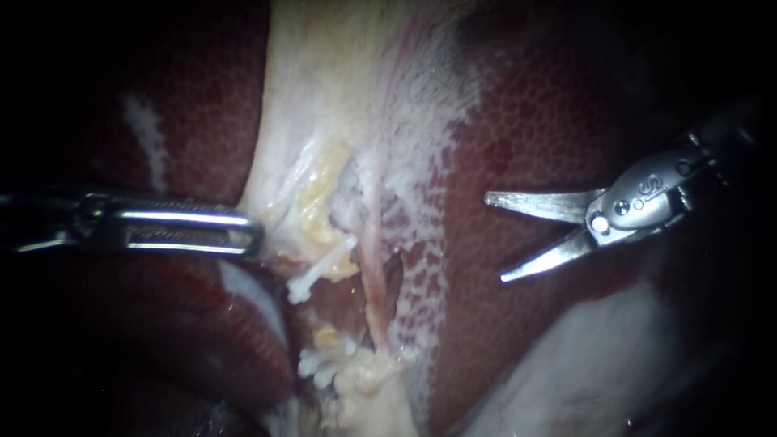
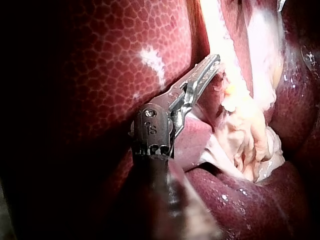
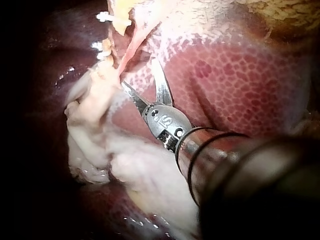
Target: Go back from the cut left tube
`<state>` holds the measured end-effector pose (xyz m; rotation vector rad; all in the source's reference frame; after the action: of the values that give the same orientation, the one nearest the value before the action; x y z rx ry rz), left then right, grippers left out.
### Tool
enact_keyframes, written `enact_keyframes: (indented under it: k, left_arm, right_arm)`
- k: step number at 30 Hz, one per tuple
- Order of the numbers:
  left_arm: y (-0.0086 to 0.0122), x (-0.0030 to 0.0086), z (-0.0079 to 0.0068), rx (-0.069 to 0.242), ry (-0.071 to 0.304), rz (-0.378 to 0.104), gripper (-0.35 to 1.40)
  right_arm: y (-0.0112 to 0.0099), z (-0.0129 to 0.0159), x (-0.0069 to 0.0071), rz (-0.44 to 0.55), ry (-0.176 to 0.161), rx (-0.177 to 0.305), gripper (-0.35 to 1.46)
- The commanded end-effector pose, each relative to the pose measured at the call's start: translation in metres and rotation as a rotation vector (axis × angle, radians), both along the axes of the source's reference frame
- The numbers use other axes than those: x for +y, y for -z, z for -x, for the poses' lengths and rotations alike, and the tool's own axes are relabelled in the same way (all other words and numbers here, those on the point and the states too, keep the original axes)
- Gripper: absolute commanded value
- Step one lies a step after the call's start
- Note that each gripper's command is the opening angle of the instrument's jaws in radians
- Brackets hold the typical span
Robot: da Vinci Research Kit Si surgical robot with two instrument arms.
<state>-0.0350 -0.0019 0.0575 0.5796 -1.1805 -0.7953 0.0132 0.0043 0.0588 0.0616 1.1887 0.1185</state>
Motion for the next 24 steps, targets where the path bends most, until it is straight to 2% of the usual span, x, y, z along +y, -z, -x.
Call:
enact_keyframes:
  k: [1,9,17,24]
  left_arm:
    - [-0.0003,0.0,0.0001,0.004,-0.005,0.007,-0.35]
    - [-0.0026,-0.0008,0.0017,0.005,-0.023,-0.001,-0.35]
    - [-0.0034,-0.0013,0.0032,-0.001,-0.037,-0.001,-0.35]
    - [-0.0038,-0.0016,0.0038,-0.002,-0.043,-0.006,-0.35]
  right_arm:
    - [-0.0001,0.0001,0.0,0.001,0.0,0.0,1.43]
    - [-0.0003,-0.0001,0.0,0.001,-0.002,-0.002,1.43]
    - [-0.0009,-0.0006,-0.0002,-0.001,0.007,0.008,1.43]
    - [-0.0017,-0.0013,-0.0006,-0.001,0.017,0.018,1.43]
